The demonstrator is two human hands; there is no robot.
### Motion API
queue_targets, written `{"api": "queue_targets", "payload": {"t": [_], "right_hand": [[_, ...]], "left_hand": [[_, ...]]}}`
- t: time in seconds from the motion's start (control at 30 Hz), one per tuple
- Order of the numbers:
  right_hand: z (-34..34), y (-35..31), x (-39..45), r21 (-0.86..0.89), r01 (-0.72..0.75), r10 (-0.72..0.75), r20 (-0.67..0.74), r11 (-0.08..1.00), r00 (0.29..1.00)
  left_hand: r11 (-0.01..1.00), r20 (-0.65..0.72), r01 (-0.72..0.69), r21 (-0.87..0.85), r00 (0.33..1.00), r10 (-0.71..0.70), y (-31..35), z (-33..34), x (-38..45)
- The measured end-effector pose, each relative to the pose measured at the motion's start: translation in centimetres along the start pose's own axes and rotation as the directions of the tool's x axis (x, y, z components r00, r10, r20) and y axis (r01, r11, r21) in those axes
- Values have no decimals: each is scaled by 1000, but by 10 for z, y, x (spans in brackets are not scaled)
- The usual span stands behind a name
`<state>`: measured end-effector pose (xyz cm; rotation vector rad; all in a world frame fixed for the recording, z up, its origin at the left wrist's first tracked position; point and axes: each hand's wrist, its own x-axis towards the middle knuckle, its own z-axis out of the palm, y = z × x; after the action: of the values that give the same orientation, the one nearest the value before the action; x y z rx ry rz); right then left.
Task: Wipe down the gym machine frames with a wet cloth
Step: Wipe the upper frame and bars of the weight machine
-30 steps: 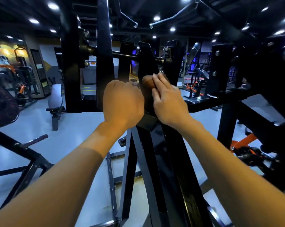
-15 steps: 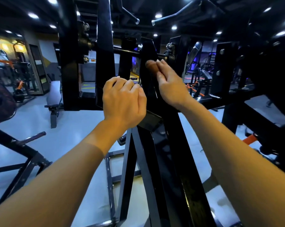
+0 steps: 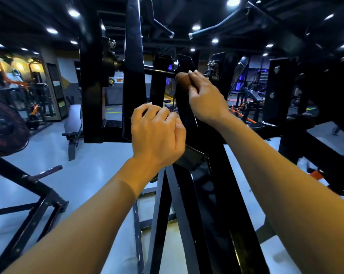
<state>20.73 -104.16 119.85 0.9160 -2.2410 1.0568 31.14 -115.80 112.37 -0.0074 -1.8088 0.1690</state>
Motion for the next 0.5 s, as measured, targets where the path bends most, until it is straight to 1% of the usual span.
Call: {"api": "queue_targets", "payload": {"t": [0.1, 0.23, 0.3, 0.4, 0.5], "right_hand": [[1, -4, -6, -67, -26, 26, 5, 997, 1000], [5, 3, -32, -139, 3, -6, -26, 990, 1000], [6, 5, -14, -149, 14, -18, -28, 989, 999], [6, 0, 39, -132, -22, 24, 14, 991, 1000], [10, -2, 77, -109, -16, 20, 35, 994, 999]], "left_hand": [[1000, -15, -5, -21, 1000, 5, 0, -2, 1], [999, -46, 18, -42, 999, -20, 3, 0, 1], [999, -55, 25, -46, 998, -27, 2, 2, 1], [998, -59, 2, -58, 998, -5, -1, 5, 0], [998, -66, -20, -58, 998, 16, -4, 4, 1]]}}
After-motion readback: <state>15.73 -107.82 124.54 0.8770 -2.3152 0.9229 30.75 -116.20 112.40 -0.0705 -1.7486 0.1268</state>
